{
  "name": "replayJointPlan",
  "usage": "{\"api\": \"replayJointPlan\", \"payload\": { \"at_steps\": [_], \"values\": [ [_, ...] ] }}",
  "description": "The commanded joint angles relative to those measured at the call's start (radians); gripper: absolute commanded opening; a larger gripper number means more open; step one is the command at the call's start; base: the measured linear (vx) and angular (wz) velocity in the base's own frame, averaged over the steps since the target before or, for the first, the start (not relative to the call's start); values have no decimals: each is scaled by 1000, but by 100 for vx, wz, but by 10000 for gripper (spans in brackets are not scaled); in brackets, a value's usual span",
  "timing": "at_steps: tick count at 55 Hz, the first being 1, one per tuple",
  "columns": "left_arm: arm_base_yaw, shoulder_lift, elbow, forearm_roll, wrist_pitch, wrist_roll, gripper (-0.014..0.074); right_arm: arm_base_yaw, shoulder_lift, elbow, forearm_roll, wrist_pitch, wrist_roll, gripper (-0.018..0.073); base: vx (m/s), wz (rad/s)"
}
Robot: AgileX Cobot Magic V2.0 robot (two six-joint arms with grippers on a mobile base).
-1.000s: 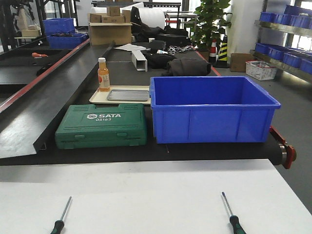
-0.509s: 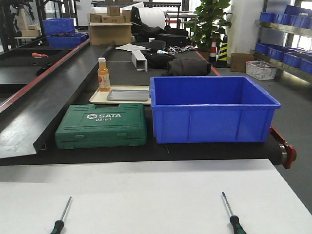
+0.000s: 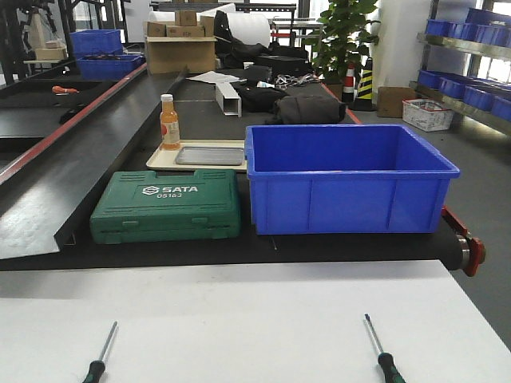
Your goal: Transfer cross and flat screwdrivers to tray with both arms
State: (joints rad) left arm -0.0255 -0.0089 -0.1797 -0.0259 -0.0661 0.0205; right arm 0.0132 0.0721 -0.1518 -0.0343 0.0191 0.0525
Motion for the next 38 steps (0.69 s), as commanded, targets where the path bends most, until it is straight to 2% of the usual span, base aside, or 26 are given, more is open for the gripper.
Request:
{"api": "replayJointPlan", "payload": {
  "at_steps": [1, 6, 12, 19, 26, 31, 38],
  "values": [
    [-1, 63, -138, -5, 32, -9, 14, -6, 101, -135, -5, -43, -3, -8, 0, 0],
    [-1, 166, -229, -5, 123, -8, 34, -6, 204, -199, -5, -33, -3, -6, 0, 0],
    [-1, 274, -261, -5, 135, -8, 65, -6, 312, -223, -5, -33, -3, 0, 0, 0],
    [-1, 421, -261, -5, 141, -8, 141, -6, 425, -225, -5, -29, 1, 29, 0, 0],
    [-1, 538, -261, -5, 134, -8, 252, -6, 517, -225, -5, -29, 1, 104, 0, 0],
    [-1, 613, -261, -5, 132, -8, 339, -6, 577, -225, -5, -28, 1, 189, 0, 0],
    [-2, 707, -256, -6, 121, -12, 404, -6, 662, -225, -5, -28, -3, 311, 0, 0]
  ]
}}
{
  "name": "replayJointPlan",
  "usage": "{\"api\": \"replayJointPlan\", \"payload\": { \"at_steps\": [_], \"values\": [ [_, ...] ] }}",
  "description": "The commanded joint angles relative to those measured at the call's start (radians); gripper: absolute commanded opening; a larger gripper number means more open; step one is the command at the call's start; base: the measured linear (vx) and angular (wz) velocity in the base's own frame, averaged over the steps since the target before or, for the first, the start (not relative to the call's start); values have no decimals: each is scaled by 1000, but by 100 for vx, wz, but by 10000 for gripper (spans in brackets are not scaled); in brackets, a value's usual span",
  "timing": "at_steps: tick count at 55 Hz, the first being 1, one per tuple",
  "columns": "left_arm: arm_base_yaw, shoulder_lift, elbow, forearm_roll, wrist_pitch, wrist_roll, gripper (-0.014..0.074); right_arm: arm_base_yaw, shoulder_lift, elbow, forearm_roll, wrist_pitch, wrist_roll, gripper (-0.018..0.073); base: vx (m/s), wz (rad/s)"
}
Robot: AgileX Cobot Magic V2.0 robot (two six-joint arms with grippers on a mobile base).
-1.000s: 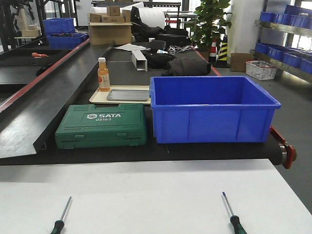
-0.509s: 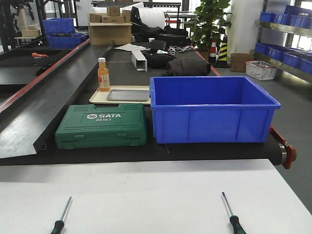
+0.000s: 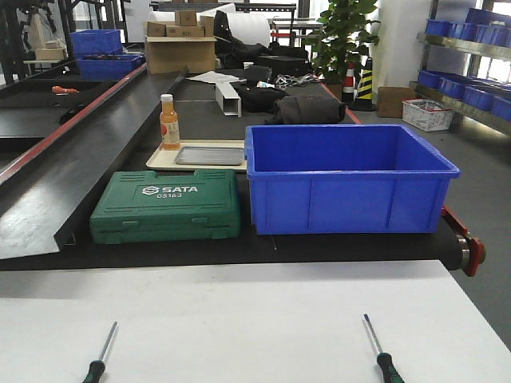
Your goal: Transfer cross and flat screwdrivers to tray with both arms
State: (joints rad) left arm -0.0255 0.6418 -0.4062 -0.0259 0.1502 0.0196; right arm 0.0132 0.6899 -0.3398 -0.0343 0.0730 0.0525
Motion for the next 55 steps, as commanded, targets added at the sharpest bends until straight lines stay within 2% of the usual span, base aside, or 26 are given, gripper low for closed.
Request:
{"api": "replayJointPlan", "payload": {
  "at_steps": [1, 10, 16, 26, 36, 43, 55],
  "values": [
    [-2, 73, -29, -6, -95, -11, 410, -6, 54, -37, -5, -82, -3, 328, 0, 0],
    [-11, 228, -48, -6, -99, -11, 445, -6, 182, -39, 21, -82, 32, 432, 0, 0],
    [-31, 349, -122, -6, -69, -11, 465, -6, 244, -61, 21, -53, 47, 463, 0, 0],
    [-49, 589, -374, -9, 114, -14, 472, -6, 314, -129, 21, 58, 47, 466, 0, 0],
    [-67, 834, -639, -46, 342, 1, 472, -6, 336, -137, 20, 15, 46, 463, 0, 0],
    [-83, 984, -789, -103, 413, 39, 472, -6, 336, -137, 20, -16, 46, 463, 0, 0],
    [-86, 1197, -966, -109, 498, 43, 472, -6, 336, -137, 21, 17, 46, 460, 0, 0]
  ]
}}
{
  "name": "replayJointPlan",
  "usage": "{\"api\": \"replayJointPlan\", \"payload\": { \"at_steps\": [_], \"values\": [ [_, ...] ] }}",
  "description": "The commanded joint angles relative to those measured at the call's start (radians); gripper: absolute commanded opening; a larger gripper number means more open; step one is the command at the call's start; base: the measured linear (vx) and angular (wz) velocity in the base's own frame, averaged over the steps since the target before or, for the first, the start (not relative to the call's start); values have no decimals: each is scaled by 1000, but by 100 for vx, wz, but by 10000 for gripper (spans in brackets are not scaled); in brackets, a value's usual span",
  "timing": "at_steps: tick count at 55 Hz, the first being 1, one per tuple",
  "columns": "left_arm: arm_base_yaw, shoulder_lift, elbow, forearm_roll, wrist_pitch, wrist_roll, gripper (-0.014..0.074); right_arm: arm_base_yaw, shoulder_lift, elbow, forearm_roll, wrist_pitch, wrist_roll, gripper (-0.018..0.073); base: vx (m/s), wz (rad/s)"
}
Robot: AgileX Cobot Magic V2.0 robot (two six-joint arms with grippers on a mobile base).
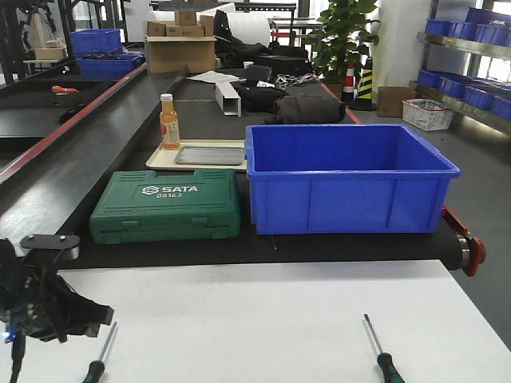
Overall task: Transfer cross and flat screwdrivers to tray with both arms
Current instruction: 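Lower the left gripper over the nearer screwdriver's green handle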
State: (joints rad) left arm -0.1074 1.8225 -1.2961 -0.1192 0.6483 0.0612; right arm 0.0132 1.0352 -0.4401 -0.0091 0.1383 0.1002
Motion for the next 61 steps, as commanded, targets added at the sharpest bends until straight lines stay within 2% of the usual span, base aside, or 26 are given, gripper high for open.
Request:
{"api": "replayJointPlan", "payload": {
  "at_steps": [1, 11, 18, 28, 46, 61],
  "values": [
    [-4, 34, -87, -15, 5, 2, 472, -6, -10, -37, -4, -42, -2, 460, 0, 0],
    [-3, 138, -128, -10, -6, 1, 472, -6, -10, -37, -4, 62, -1, 460, 0, 0],
    [-1, 173, -133, 26, -31, 1, 472, -6, -10, -40, -4, 145, -1, 460, 0, 0],
    [-1, 210, -134, 27, -45, 0, 472, -6, -10, -62, -5, 242, -2, 460, 0, 0],
    [-1, 274, -134, 26, -52, 4, 472, -6, -8, -73, -5, 250, -4, 460, 0, 0],
    [-2, 304, -134, 24, -50, 4, 471, -6, 150, -262, -8, 311, -100, 460, 0, 0]
  ]
}}
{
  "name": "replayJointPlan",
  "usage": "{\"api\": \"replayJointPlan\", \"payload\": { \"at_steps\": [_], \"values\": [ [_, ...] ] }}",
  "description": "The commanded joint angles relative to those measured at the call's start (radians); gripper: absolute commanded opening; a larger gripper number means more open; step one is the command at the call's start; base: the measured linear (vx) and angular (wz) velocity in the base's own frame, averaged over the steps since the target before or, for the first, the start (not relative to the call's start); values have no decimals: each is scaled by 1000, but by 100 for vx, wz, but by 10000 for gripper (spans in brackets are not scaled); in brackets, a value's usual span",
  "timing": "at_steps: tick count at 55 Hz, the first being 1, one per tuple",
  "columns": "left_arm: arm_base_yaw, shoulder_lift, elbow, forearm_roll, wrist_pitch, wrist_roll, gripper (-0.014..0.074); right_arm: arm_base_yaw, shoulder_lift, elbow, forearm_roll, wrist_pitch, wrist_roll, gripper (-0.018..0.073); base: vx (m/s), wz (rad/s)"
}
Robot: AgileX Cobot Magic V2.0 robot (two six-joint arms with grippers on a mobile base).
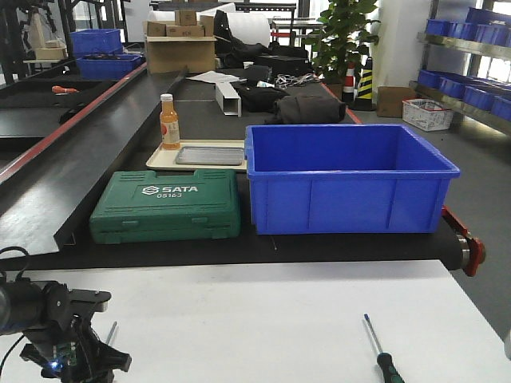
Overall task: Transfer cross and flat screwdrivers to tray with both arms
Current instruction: 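Lower the left gripper over the nearer screwdriver's green handle, then lower the right gripper to the other screwdriver and close both grippers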
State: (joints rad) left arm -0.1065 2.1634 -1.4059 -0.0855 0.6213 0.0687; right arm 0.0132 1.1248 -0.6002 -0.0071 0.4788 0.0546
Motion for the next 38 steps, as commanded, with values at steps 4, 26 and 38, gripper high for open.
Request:
{"api": "replayJointPlan", "payload": {
  "at_steps": [4, 26, 38],
  "values": [
    [-3, -35, -24, -10, -24, -3, 465, -5, 137, -168, -6, -17, -72, 460, 0, 0],
    [-5, -35, -24, -30, -13, -3, 215, -4, 599, -565, 38, -2, -141, 460, 0, 0],
    [-5, -35, -24, -62, -6, -3, 84, 45, 785, -761, 57, 90, -199, 460, 0, 0]
  ]
}}
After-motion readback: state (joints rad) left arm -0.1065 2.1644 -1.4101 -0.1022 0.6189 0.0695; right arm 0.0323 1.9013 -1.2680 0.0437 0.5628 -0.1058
